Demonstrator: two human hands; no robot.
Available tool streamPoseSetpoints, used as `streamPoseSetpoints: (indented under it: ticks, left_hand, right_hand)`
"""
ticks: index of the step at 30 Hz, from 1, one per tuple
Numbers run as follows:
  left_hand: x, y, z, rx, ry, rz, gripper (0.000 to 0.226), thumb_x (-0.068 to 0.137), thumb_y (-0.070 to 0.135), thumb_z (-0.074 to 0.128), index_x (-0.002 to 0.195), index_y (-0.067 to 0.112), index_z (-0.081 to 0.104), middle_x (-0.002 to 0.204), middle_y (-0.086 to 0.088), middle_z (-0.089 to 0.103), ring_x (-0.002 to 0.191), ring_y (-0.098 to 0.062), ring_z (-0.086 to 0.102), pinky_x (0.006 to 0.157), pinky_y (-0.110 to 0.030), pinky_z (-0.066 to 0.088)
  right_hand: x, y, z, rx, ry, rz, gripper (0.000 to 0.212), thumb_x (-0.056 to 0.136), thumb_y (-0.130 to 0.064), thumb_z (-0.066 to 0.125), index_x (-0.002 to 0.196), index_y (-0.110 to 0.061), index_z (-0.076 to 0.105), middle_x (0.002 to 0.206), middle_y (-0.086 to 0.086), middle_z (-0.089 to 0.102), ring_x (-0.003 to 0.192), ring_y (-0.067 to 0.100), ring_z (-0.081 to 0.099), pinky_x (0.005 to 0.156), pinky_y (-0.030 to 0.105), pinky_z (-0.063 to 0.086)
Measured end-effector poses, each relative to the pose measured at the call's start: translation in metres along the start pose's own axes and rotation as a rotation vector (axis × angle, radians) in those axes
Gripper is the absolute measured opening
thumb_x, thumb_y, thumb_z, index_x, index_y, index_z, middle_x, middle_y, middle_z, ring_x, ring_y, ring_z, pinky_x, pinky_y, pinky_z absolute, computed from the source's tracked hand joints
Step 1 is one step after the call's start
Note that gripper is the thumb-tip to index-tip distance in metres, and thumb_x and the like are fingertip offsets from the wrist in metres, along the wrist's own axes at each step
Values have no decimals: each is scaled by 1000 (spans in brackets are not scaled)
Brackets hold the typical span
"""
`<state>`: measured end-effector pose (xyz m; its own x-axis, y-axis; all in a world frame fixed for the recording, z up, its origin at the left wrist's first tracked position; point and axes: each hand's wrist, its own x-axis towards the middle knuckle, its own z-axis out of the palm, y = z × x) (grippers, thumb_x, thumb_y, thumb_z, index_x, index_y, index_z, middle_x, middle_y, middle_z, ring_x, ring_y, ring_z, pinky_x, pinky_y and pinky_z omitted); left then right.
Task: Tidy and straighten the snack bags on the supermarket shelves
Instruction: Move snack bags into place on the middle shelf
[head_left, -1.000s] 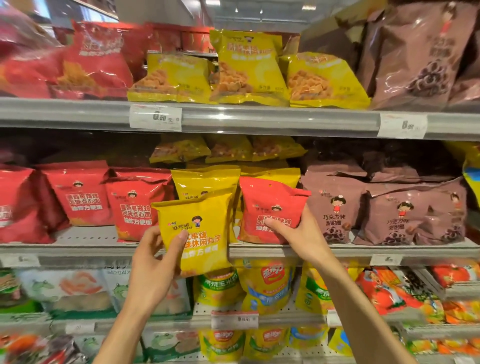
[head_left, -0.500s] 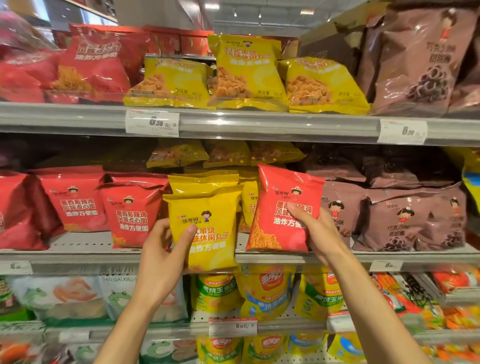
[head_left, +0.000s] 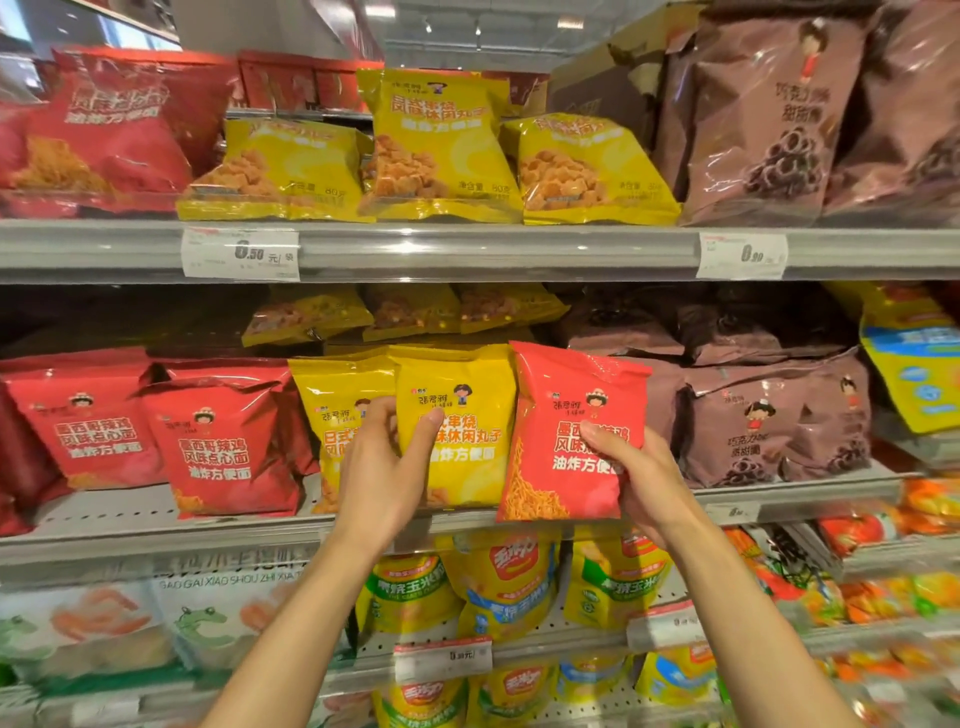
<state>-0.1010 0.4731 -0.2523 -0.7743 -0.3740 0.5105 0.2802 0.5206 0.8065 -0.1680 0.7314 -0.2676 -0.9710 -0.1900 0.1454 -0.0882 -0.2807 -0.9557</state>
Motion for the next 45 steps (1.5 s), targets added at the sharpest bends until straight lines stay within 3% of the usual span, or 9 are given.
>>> streamPoseSetpoints:
  ticks: [5,11,15,20,24,35,39,42,45]
  left_hand:
    - [1,2,29,36,10,31,31,99,51,60,97,20,56,60,0,46,56,-17,44,54,-39,32]
    - [7,10,51,16,85,20,29,100,49,59,107,20,57,62,14,51,62,2,53,55,-16,33]
    - [8,6,63,46,43,39,29,101,45,59,118,22,54,86,12,61,72,-6,55,59,-17,36]
    - [-3,-10,71,61,-74,-21,28,103,42,56,112,16,53,75,3,62,64,-10,58,58,-31,44]
    - [0,-13,69,82,-107,-8,30,103,44,54,114,16,50,87,-1,66,76,-17,63,68,-41,51]
    - [-11,-9,70,93,-114,-32,29,103,40,56,117,15,53,99,-3,66,87,-26,65,67,-30,47]
    - [-12,-6,64,98,-117,-9,38,101,41,59,131,18,56,125,-2,64,117,-22,61,94,-39,53]
    - [-20,-7,57,78,-111,-27,65,100,41,62,154,16,38,148,-3,53,137,-20,51,111,-44,46]
    - [-34,-10,47,97,-77,-16,70,99,40,63,158,17,32,156,-2,45,138,-13,46,105,-14,42]
  right_hand:
    - [-16,-5,-21,-23,57,-19,59,62,-45,92,114,-21,77,117,11,77,107,29,74,83,39,61]
    - [-27,-9,-43,-69,132,-34,50,64,-48,90,108,-29,77,113,8,78,103,28,76,79,37,62]
    - [-29,-6,-51,-76,138,-23,55,60,-55,93,108,-33,77,113,8,78,104,29,75,85,45,61]
    - [-30,-2,-54,-93,153,-18,56,60,-57,93,108,-35,76,113,7,78,103,29,76,90,51,60]
    - [-31,-2,-53,-108,141,-14,54,59,-58,93,106,-38,76,112,5,78,103,27,76,89,50,60]
    - [-40,4,-48,-128,129,-10,42,65,-50,87,104,-36,77,111,3,79,102,25,76,88,46,59]
    - [-43,5,-47,-127,145,-15,55,64,-52,87,112,-29,73,110,1,79,100,23,77,88,45,59]
    - [-47,8,-50,-106,160,-26,52,64,-52,86,110,-32,75,109,0,79,98,22,77,76,37,62]
    - [-53,15,-51,-87,139,-13,48,66,-51,87,109,-33,75,109,6,79,97,29,77,69,47,64]
